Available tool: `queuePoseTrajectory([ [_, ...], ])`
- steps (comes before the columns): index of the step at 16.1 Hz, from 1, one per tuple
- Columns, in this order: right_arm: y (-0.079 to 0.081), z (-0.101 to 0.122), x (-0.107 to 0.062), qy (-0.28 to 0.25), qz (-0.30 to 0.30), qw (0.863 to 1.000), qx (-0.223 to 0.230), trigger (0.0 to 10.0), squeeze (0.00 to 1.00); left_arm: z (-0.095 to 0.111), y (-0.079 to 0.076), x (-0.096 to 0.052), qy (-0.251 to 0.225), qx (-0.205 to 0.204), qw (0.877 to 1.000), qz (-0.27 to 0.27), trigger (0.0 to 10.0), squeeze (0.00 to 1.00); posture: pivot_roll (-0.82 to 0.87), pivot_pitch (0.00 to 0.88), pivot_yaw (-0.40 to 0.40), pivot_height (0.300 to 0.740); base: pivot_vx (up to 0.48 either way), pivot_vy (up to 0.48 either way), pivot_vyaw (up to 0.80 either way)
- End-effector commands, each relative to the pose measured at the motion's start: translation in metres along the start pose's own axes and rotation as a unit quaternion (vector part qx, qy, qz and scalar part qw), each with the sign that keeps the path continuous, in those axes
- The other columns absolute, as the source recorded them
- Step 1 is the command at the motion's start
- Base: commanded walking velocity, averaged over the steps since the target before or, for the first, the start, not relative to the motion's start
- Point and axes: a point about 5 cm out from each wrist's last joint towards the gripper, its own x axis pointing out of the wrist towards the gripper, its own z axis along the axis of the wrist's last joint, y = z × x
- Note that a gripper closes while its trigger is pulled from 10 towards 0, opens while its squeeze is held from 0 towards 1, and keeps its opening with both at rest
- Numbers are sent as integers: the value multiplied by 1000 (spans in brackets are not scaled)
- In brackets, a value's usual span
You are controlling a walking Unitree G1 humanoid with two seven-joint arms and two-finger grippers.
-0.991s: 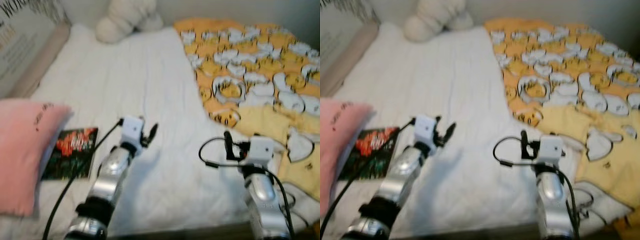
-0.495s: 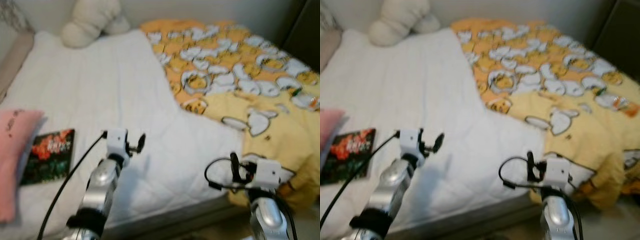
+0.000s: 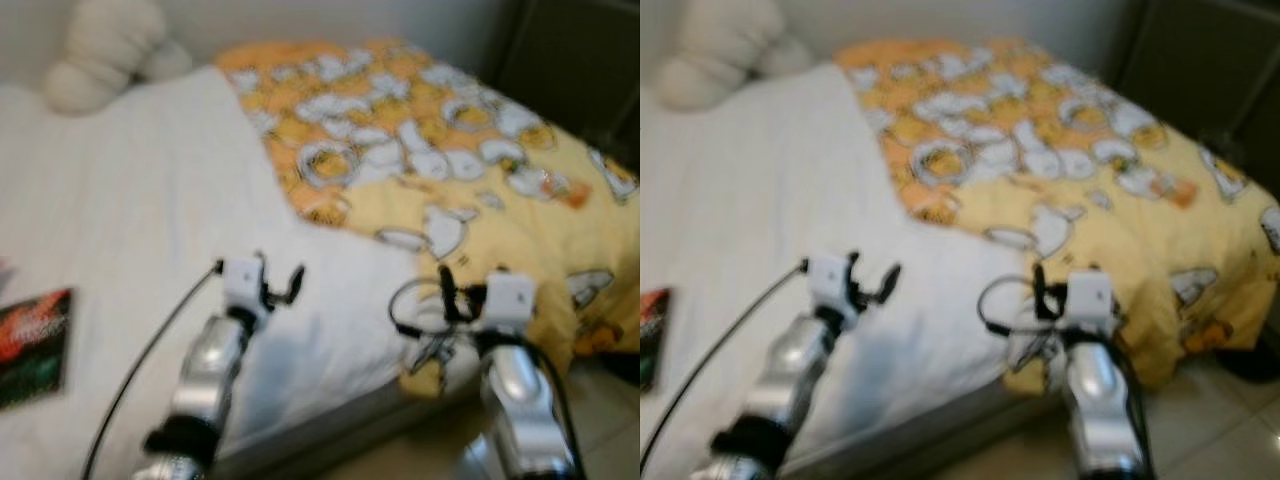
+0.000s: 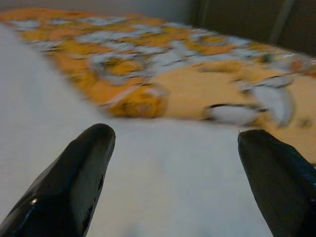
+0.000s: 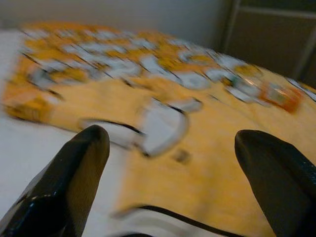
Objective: Clean up the room
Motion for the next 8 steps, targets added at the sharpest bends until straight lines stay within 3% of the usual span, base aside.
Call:
queuePoseTrajectory([
  [1,5,2,2,-4,7,1000,5,10000,0,4,2,3,-3,11,1000,-6,10000,0,-2,0,-9,740,285,-382,-594],
  [5,5,3,1,-8,3,1000,7,10000,0,9,1,7,-13,8,1000,-3,10000,0,-24,0,10,740,296,-375,-614],
  [7,3,5,0,-19,1,1000,3,10000,0,12,-9,7,-25,7,999,-18,10000,0,-32,0,20,740,292,-375,-637],
  [8,3,7,0,-28,2,1000,6,10000,0,17,-12,8,-43,-11,999,-14,10000,0,-32,0,22,740,311,-360,0],
])
